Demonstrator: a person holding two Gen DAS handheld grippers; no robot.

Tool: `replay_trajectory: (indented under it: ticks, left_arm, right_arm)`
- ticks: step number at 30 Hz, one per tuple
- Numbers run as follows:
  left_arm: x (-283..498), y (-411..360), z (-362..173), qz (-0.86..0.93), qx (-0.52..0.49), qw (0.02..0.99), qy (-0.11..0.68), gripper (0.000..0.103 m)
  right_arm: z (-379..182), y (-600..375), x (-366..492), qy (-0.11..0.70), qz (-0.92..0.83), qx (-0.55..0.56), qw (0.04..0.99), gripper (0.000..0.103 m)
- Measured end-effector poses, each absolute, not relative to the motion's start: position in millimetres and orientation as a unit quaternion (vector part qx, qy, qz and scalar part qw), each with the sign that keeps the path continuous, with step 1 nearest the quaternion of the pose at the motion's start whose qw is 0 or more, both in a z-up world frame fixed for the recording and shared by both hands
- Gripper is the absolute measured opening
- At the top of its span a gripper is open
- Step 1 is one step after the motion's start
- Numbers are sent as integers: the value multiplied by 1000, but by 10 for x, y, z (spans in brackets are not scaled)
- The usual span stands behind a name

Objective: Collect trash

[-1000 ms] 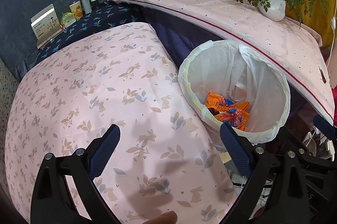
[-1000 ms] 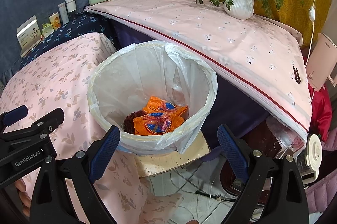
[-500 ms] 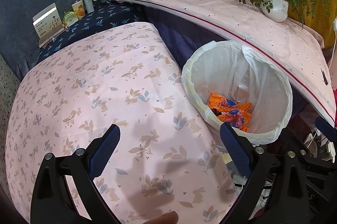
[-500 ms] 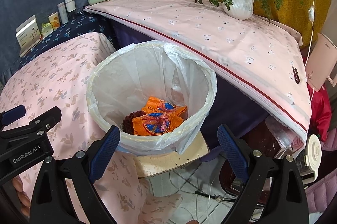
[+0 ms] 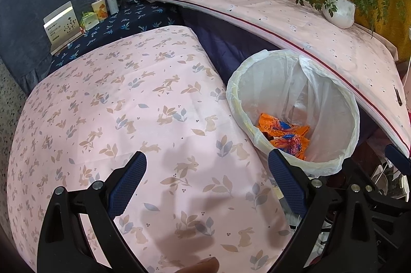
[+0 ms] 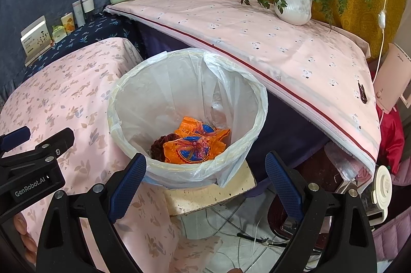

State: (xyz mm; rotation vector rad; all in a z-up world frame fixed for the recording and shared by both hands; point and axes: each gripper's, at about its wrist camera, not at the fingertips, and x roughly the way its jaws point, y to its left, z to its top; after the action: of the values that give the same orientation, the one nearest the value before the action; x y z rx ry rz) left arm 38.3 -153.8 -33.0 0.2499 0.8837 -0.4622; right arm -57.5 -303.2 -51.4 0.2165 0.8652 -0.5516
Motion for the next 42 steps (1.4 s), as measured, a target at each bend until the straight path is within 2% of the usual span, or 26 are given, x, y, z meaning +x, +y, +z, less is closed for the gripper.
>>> replay_trajectory:
  ticks: [42]
  left_arm:
    - [364, -1544, -321, -209, 117, 876, 419, 91]
  right_arm:
    - [-538, -3006, -534, 413, -261, 101, 866, 90]
